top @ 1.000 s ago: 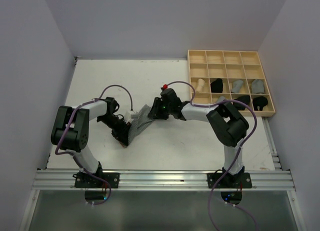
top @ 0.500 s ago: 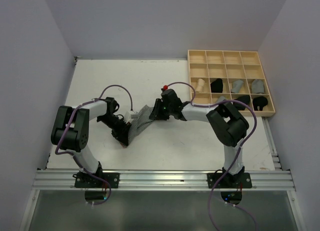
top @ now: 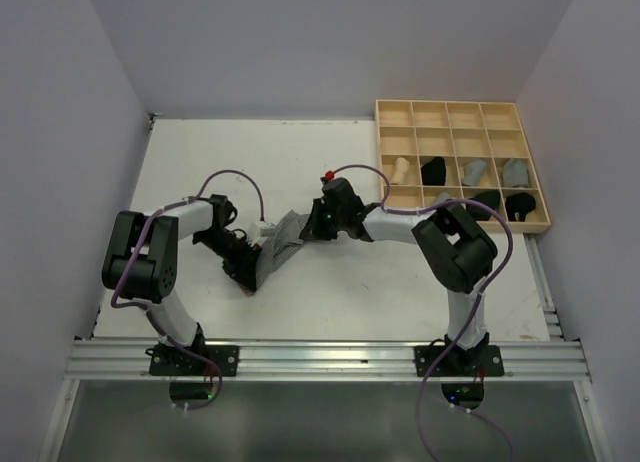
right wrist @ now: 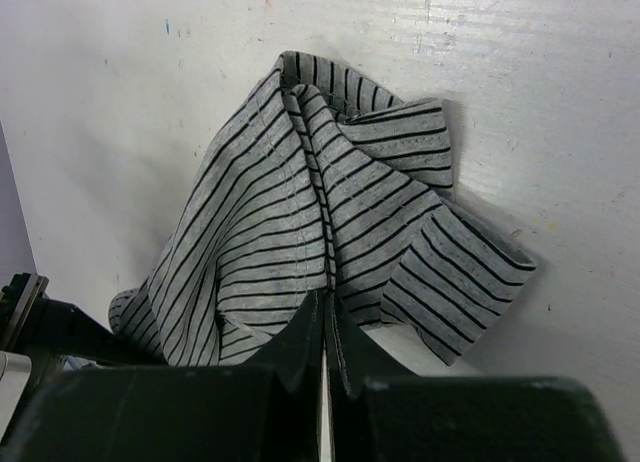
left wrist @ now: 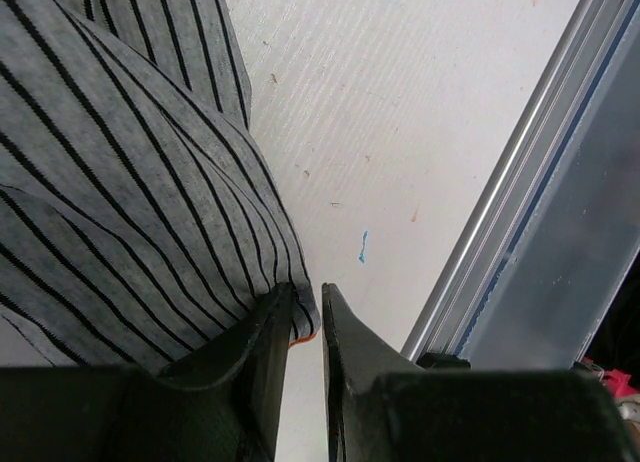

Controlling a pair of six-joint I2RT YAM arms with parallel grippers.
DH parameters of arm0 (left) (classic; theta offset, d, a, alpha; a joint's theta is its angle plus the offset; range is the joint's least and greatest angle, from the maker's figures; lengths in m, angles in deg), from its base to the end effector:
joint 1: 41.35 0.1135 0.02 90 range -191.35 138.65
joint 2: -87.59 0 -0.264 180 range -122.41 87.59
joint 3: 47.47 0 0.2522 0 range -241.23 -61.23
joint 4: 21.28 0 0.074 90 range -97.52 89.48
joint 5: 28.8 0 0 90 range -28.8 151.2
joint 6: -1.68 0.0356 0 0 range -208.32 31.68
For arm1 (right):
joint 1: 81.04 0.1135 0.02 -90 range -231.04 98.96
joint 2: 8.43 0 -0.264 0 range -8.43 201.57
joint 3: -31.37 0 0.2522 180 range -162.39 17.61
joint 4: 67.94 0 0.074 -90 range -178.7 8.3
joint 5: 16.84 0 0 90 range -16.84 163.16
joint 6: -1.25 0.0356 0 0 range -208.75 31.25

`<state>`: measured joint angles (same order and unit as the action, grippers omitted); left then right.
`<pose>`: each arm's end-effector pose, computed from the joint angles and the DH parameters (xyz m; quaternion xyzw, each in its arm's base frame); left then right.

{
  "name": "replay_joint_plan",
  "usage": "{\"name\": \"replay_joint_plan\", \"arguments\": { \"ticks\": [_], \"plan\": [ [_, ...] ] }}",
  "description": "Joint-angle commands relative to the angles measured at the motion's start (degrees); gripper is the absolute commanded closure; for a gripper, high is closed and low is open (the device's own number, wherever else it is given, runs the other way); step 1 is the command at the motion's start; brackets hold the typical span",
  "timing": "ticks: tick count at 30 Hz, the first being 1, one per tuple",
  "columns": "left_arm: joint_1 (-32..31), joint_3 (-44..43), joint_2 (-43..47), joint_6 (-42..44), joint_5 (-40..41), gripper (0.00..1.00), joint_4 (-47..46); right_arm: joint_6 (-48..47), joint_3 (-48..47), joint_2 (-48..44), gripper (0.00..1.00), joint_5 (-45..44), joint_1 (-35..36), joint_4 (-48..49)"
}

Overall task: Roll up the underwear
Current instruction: Fold the underwear

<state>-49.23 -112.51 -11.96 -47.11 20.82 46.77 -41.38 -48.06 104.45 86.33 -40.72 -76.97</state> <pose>0.2441 -0.0571 0.1323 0.3532 0.8643 -0.3581 0.0000 0.3098 0.2736 0.1443 0.0098 0.9103 0.3530 0.2160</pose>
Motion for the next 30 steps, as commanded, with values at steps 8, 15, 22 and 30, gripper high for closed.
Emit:
{"name": "replay_joint_plan", "arguments": {
  "ticks": [8,15,22,30],
  "plan": [
    [1.0,1.2,-2.9,4.5,12.1,0.75,-4.6,-1.7,-2.0,-2.7,1.0,0.4,-2.6,1.4],
    [1.0,1.1,-3.3,4.5,11.9,0.75,-4.6,-3.9,-4.6,-2.7,1.0,0.1,-4.0,-0.9],
    [1.1,1.0,-3.4,4.6,12.1,0.75,-4.4,-4.5,-4.5,-4.6,1.0,-0.2,-4.4,-3.9],
    [1.5,1.1,-3.2,4.7,12.1,0.74,-4.4,-5.4,-3.4,-6.6,1.0,0.3,-5.2,-6.0]
  ]
}}
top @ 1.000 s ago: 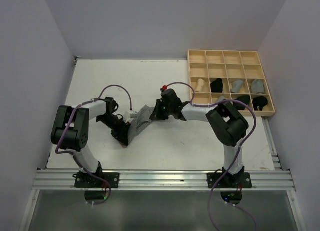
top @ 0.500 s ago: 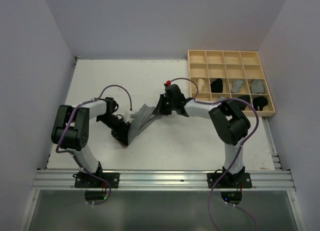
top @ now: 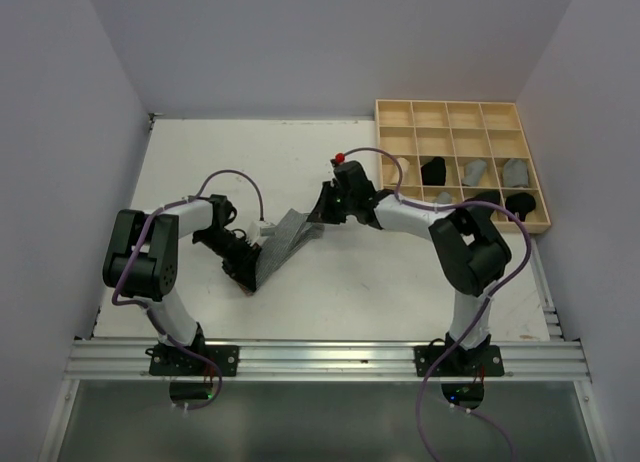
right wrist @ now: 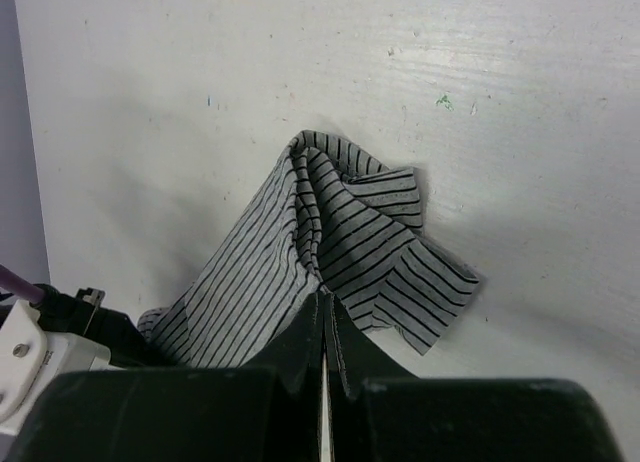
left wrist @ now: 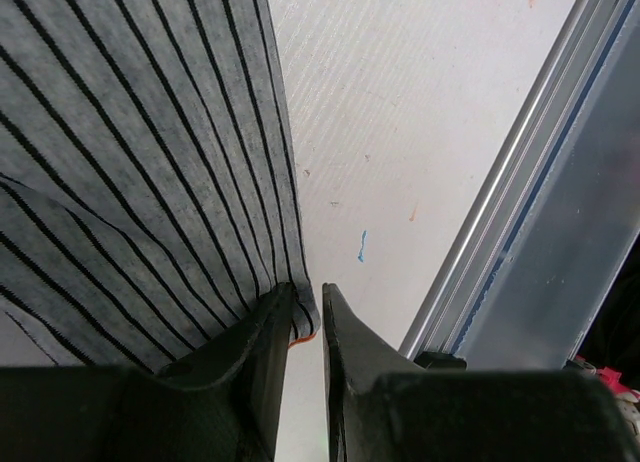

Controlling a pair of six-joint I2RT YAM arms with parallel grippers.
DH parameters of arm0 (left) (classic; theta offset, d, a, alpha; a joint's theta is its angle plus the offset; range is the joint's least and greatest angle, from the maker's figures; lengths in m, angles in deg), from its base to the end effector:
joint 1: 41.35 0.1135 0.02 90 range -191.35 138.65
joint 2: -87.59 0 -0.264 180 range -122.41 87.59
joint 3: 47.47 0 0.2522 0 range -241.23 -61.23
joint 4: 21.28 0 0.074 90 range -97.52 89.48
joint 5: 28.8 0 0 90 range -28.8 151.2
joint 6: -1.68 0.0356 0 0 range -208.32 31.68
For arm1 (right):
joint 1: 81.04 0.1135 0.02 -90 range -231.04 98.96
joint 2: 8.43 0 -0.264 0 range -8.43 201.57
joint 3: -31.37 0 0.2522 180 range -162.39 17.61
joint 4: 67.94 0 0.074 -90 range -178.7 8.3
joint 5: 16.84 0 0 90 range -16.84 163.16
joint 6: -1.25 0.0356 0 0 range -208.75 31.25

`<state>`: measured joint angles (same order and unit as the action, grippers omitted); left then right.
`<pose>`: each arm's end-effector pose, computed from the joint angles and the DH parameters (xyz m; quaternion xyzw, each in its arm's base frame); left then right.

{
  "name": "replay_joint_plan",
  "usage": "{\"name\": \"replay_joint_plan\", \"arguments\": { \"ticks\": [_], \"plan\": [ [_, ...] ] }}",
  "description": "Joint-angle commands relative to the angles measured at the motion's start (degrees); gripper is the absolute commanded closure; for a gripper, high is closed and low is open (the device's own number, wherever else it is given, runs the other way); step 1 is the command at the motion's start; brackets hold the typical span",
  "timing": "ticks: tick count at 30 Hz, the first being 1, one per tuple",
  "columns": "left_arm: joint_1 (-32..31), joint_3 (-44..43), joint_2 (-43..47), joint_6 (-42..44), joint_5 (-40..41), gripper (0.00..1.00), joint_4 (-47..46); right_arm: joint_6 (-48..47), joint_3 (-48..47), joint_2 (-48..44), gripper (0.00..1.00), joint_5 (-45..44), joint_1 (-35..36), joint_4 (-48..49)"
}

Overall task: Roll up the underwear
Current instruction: Fold the underwear

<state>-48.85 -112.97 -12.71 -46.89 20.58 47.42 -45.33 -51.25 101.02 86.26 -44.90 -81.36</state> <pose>0.2455 -0.0557 0.1311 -0.3486 -0.8646 0.3619 0.0049 0.3311 0.2518 0.1784 0.0093 0.9025 0.3469 0.2549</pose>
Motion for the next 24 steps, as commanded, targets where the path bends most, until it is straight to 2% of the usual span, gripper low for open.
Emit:
{"name": "replay_joint_plan", "arguments": {
  "ticks": [1,10,14,17,24],
  "plan": [
    [1.2,1.6,-2.5,4.4,12.3,0.74,-5.0,-1.4,-0.2,-3.2,1.0,0.6,-1.2,-1.7],
    [1.4,1.4,-2.1,4.4,12.2,0.71,-5.1,-2.7,0.0,0.8,1.0,0.4,-1.2,-3.8],
    [1.6,1.0,-1.5,4.6,11.6,0.67,-4.7,-2.5,-0.1,4.4,1.0,1.2,-1.2,-1.8],
    [2.1,0.2,0.8,5.4,9.7,0.62,-3.6,-1.9,-0.7,6.1,1.0,2.4,-1.2,-0.6],
    [5.5,-3.7,9.2,7.4,-0.2,0.54,0.1,-3.9,-3.5,8.0,1.0,2.3,-1.2,-1.9]
  ]
}}
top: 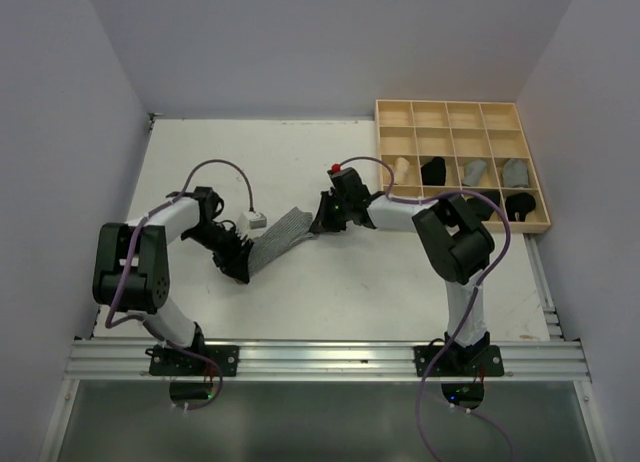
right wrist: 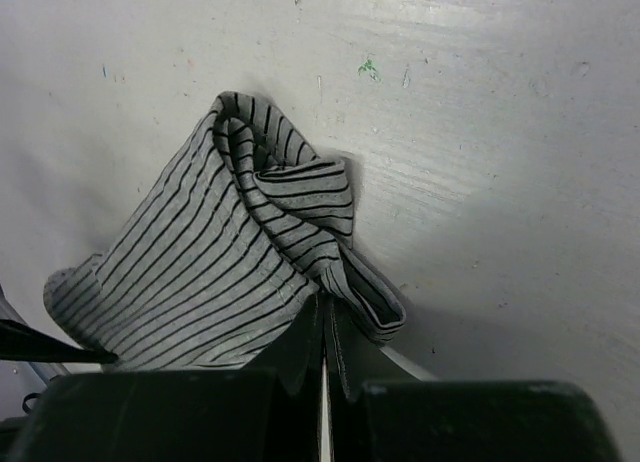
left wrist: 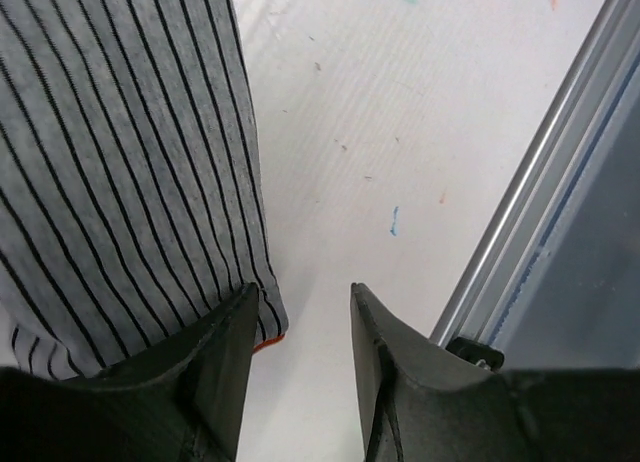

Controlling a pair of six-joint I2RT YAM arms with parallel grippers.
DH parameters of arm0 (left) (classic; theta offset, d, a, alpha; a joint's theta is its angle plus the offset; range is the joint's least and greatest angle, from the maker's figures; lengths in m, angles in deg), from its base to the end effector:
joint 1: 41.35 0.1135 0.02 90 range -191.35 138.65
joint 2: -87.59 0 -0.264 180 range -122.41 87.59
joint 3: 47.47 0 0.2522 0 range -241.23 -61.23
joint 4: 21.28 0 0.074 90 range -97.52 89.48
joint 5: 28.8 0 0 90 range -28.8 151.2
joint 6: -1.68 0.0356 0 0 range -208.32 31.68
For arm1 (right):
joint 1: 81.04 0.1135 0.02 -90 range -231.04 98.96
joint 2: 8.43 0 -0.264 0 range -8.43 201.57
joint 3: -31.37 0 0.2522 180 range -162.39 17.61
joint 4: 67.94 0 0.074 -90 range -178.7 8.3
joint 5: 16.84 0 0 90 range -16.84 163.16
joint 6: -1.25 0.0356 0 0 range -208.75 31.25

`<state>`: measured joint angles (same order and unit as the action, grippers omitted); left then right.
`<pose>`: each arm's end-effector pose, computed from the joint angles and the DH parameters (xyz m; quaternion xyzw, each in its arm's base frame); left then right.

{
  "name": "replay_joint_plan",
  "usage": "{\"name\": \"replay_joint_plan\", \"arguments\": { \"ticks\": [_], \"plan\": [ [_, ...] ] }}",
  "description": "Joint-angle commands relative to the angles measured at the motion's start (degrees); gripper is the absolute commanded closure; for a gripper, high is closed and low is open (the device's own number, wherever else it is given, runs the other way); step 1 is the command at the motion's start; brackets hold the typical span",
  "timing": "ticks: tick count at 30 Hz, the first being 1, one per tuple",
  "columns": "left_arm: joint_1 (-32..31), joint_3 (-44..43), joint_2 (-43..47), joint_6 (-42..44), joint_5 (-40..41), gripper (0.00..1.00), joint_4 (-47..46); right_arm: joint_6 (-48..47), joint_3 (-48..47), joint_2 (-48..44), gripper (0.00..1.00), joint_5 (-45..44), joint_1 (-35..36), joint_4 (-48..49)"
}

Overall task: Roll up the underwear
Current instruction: Fold the underwear

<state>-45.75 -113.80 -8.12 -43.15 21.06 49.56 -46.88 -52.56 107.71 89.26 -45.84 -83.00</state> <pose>0.2456 -0.0419 0.1529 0.3644 0.8622 -0.3495 0.0406 0.3401 0.2520 0.1366 0.0027 0.9235 0.3267 0.2009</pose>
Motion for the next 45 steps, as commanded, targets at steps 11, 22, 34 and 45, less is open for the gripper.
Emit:
{"name": "replay_joint_plan", "arguments": {
  "ticks": [11,22,34,45],
  "plan": [
    [12.2,-8.5,9.6,-1.5,-6.0,0.47,-6.7,-5.7,-8.9,4.3,0.99,-1.4,-0.2,-4.7],
    [17.0,-4.9,16.0,-8.3,-6.2,0.4,-19.2,-20.0,-34.0,15.6,0.68,-4.3,-2.2,-18.0],
    [25.1,-6.5,16.4,-31.9,-22.7,0.0,-36.0,-5.0,-24.5,1.4,0.51,3.7,2.6,-4.4],
    [32.2,3.7,26.1,-49.5,-19.3,0.0,-59.6,25.6,-0.2,2.5,0.55,-5.5,15.5,41.3]
  ]
}}
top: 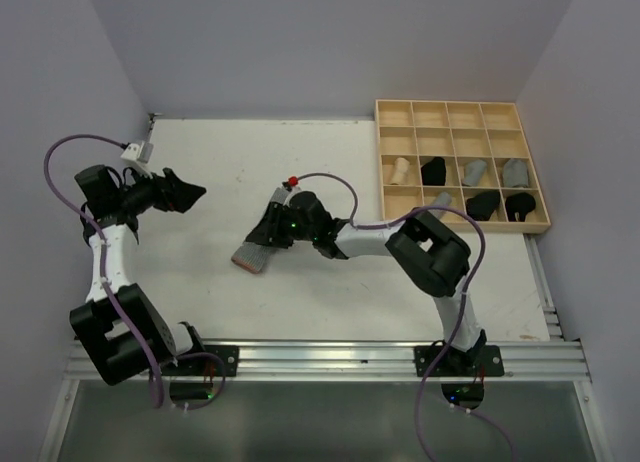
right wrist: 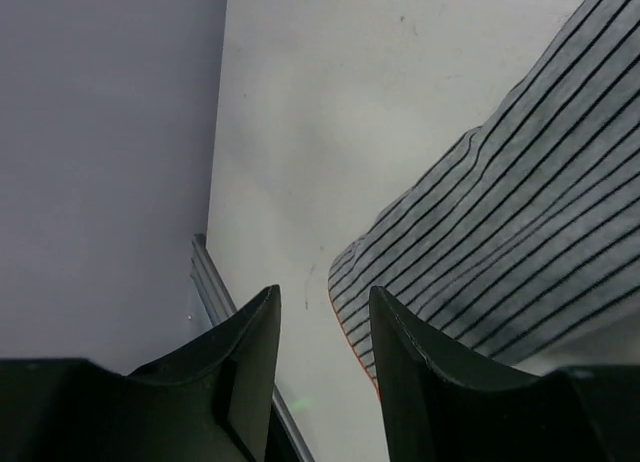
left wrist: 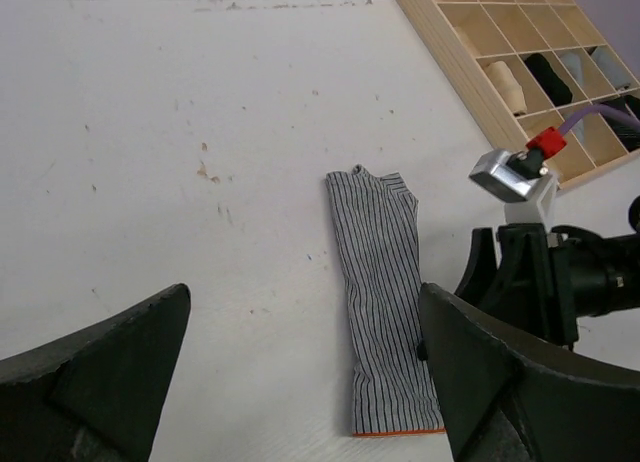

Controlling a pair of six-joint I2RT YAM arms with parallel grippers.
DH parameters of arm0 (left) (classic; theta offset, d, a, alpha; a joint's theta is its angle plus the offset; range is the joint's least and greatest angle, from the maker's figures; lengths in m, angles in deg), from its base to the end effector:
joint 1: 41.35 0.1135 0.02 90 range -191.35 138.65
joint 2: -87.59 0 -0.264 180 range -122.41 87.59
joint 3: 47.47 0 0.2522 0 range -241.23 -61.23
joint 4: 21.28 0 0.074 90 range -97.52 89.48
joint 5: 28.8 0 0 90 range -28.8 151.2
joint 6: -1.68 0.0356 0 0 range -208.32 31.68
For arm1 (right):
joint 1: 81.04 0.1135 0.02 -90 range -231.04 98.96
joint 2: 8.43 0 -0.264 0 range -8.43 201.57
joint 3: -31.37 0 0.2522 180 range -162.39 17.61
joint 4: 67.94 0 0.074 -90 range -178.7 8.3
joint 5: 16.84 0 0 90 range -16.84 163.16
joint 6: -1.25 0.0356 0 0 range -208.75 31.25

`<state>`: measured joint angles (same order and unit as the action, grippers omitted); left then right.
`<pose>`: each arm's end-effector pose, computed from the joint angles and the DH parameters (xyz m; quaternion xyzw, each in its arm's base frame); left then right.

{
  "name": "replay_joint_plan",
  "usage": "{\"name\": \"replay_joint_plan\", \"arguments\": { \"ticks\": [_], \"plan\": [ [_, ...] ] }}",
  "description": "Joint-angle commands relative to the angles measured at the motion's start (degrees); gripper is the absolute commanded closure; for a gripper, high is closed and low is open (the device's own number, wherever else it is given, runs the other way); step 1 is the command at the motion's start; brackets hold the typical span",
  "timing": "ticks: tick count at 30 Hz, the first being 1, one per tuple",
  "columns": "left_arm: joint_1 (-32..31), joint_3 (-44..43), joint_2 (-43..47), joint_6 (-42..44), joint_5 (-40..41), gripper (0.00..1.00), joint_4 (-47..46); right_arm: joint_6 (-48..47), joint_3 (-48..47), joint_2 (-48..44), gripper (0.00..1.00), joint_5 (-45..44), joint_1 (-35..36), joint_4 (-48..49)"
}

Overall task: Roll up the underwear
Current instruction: Fold the underwear

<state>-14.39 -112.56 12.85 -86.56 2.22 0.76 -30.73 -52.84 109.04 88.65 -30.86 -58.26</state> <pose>0.2614 0.0987 0.2774 0.0682 0.7942 -0.3113 0.5174 0.2821 0.3532 0.1661 -0.0170 0.8321 0.5057 0.2269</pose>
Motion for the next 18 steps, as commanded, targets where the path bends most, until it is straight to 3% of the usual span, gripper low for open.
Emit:
{"name": "replay_joint_plan", "arguments": {
  "ticks": [1,4,9,14,18],
  "plan": [
    [0.8,2.5,5.6,-5.4,0.3,0.0,-9.4,9.8,-0.4,2.1,0.56,-5.8,1.1,16.8],
    [0.8,2.2,6.7,-2.0,2.1,0.0,-3.7,10.8,-2.2,4.2,0.56,-7.7,2.5,18.1],
    [1.1,5.0,9.4,0.3,4.9,0.0,-6.0,15.0,-1.7,9.7,0.58,-9.5,4.1,22.8],
    [1.1,3.3,8.5,1.8,6.4,0.0,-2.8,23.9,-0.3,20.0,0.59,-7.3,4.7,30.9],
    [1.7,1.0,7.1,5.6,6.3,0.0,1.8,25.0,4.4,20.9,0.6,-5.9,4.5,31.8]
  ]
}}
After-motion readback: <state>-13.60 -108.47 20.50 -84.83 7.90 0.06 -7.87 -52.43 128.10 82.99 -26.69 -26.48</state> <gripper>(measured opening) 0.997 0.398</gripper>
